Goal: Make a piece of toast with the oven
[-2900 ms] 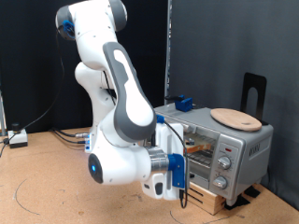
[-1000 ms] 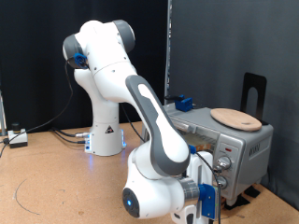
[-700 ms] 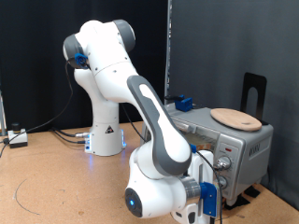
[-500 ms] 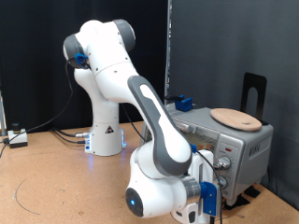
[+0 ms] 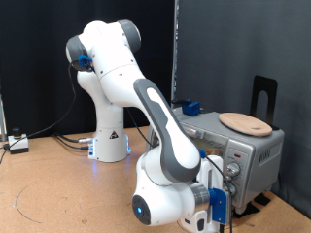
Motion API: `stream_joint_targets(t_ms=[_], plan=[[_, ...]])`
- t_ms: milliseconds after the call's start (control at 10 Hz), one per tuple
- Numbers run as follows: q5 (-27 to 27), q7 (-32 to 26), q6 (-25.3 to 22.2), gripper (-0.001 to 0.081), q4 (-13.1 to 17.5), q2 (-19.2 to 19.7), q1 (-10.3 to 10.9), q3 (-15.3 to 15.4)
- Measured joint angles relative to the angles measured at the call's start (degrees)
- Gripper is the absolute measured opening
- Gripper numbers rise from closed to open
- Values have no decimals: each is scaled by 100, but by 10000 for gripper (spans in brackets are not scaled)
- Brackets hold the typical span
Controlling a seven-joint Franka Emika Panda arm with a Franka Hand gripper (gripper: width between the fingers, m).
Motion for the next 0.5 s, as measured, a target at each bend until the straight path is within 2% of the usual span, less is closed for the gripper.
stream_joint_targets(t_ms=[100, 200, 300, 400, 500], plan=[[9, 0, 34, 398, 0, 0, 0, 1], [17, 0, 70, 203, 1, 0, 0, 2], [20, 0, 81, 203, 0, -1, -1, 2], [40, -104, 80, 95, -8, -1, -8, 6], [129, -594, 92, 95, -53, 0, -43, 30]])
